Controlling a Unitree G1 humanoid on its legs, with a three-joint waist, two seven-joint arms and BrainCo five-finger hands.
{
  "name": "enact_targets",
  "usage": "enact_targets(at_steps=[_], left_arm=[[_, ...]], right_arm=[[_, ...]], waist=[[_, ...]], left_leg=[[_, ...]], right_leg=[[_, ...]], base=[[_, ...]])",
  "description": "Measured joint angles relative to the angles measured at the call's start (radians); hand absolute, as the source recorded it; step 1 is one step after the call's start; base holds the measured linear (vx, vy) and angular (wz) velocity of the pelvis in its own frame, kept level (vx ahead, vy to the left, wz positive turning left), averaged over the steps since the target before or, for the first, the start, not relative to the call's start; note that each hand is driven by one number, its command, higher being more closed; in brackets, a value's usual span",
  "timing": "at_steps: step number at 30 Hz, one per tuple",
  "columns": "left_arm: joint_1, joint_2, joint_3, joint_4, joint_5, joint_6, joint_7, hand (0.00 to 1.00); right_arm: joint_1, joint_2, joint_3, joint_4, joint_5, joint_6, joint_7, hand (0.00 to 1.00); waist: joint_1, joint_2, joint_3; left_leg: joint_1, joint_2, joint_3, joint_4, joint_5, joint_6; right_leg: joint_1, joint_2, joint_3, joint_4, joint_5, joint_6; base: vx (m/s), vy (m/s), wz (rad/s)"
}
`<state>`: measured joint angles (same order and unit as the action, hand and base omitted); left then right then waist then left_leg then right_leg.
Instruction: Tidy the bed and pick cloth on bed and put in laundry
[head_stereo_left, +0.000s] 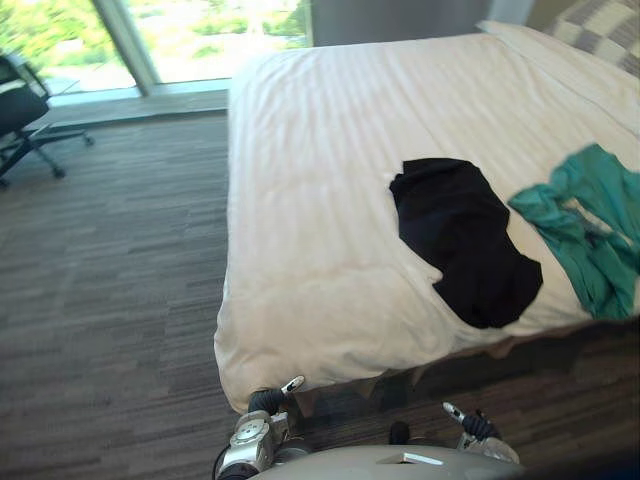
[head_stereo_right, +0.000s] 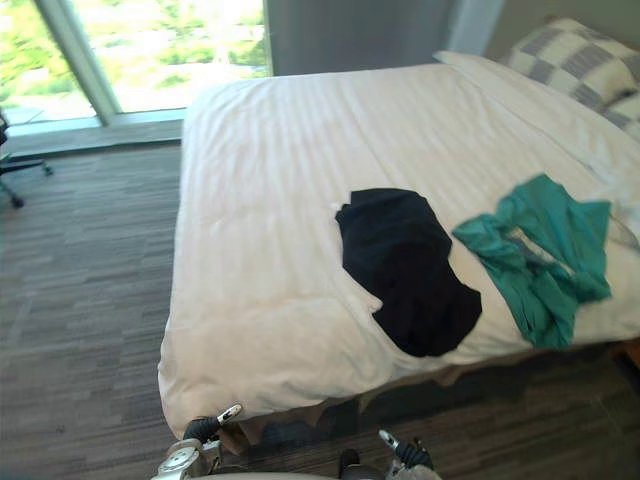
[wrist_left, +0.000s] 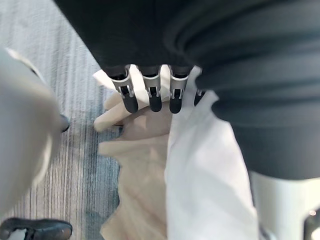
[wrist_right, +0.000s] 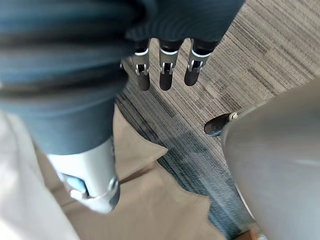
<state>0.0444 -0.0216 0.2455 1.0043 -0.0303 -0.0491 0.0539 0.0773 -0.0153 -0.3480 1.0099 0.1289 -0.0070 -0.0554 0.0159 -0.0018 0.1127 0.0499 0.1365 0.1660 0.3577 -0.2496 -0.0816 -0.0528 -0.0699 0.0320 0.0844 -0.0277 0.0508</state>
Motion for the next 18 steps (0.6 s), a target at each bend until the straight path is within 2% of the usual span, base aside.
enact_targets(at_steps=[2,3,4,5,6,8,11,13,14,16,17,18], left_arm=[[0.006,0.007,-0.003,0.000,0.000,-0.001,0.000,0.00],[0.008,0.010,-0.014,0.001,0.000,-0.001,0.000,0.00],[0.008,0.019,-0.025,0.002,0.001,-0.001,-0.001,0.00],[0.003,0.037,-0.048,0.004,0.002,-0.001,0.000,0.00],[0.000,0.053,-0.055,0.016,0.003,0.000,0.000,0.00],[-0.003,0.065,-0.078,0.040,0.004,0.001,0.000,0.00],[0.007,0.068,-0.084,0.044,0.008,0.008,-0.002,0.00],[0.018,0.065,-0.077,0.049,0.011,0.009,-0.003,0.00],[0.009,0.054,-0.051,0.063,0.009,0.013,-0.002,0.00],[0.008,0.045,-0.007,0.063,0.006,0.028,0.000,0.00],[0.013,0.041,0.005,0.064,0.006,0.037,0.005,0.00],[0.008,0.026,0.008,0.057,0.006,0.039,0.018,0.00]], right_arm=[[0.003,0.004,0.010,0.002,-0.007,0.000,0.001,0.00],[0.004,0.003,0.007,0.003,-0.007,0.000,0.001,0.00],[0.006,0.009,0.004,0.014,-0.008,0.001,0.000,0.00],[0.007,0.014,0.004,0.012,-0.009,0.000,0.001,0.00],[0.017,0.016,0.005,0.012,-0.012,0.001,0.001,0.00],[0.044,0.014,0.006,0.011,-0.016,0.001,-0.001,0.00],[0.040,0.011,0.010,0.006,-0.015,0.000,-0.008,0.00],[0.035,0.000,0.036,-0.007,-0.015,0.000,-0.009,0.00],[0.030,-0.004,0.053,-0.027,-0.015,-0.002,-0.010,0.00],[0.015,0.000,0.067,-0.033,-0.015,-0.001,-0.017,0.00],[0.005,-0.004,0.064,-0.038,-0.011,-0.001,-0.019,0.00],[-0.009,-0.001,0.048,-0.063,-0.003,-0.002,-0.023,0.00]], waist=[[-0.006,-0.003,-0.005],[-0.018,0.004,-0.021],[-0.026,-0.018,-0.023],[-0.031,-0.026,-0.022],[-0.034,-0.049,-0.027],[-0.035,-0.056,-0.032],[-0.047,-0.051,-0.030],[-0.045,-0.030,-0.018],[-0.038,-0.016,-0.005],[-0.036,-0.017,0.016],[-0.036,0.005,0.028],[-0.048,0.020,0.038]], left_leg=[[0.002,-0.011,-0.070,-0.012,-0.037,-0.001],[0.004,-0.014,-0.088,-0.068,-0.072,0.005],[0.001,-0.030,-0.078,-0.097,-0.071,0.014],[0.004,-0.042,-0.063,-0.127,-0.055,0.021],[0.025,-0.064,-0.053,-0.161,-0.039,0.028],[0.071,-0.085,-0.020,-0.215,-0.017,0.036],[0.102,-0.106,0.055,-0.249,-0.011,0.044],[0.113,-0.106,0.129,-0.252,-0.012,0.043],[0.119,-0.098,0.189,-0.250,-0.011,0.045],[0.142,-0.099,0.279,-0.250,-0.007,0.055],[0.144,-0.088,0.318,-0.250,-0.008,0.066],[0.162,-0.058,0.363,-0.263,-0.010,0.063]], right_leg=[[-0.025,0.010,0.038,0.002,0.009,0.010],[-0.055,0.015,0.040,0.001,0.027,0.021],[-0.074,0.006,0.047,0.000,0.043,0.024],[-0.082,-0.006,0.048,-0.007,0.055,0.023],[-0.084,-0.021,0.059,-0.015,0.073,0.030],[-0.078,-0.031,0.084,-0.016,0.086,0.049],[-0.089,-0.032,0.140,-0.046,0.128,0.061],[-0.108,-0.011,0.127,-0.064,0.182,0.035],[-0.118,0.003,0.068,-0.080,0.230,-0.003],[-0.115,0.020,-0.035,-0.105,0.266,-0.057],[-0.122,0.019,-0.085,-0.082,0.222,-0.091],[-0.194,-0.001,-0.202,0.125,0.114,-0.131]], base=[[-0.09,0.140,-0.72],[-0.09,0.143,-0.55],[-0.07,0.123,-0.36],[-0.03,0.102,-0.33],[-0.03,0.088,-0.32],[0.02,0.093,-0.44],[0.02,0.101,-0.72],[-0.02,0.054,-1.15],[-0.03,0.017,-1.10],[-0.07,-0.011,-1.20],[-0.09,-0.067,-1.13],[-0.06,-0.067,-0.67]])
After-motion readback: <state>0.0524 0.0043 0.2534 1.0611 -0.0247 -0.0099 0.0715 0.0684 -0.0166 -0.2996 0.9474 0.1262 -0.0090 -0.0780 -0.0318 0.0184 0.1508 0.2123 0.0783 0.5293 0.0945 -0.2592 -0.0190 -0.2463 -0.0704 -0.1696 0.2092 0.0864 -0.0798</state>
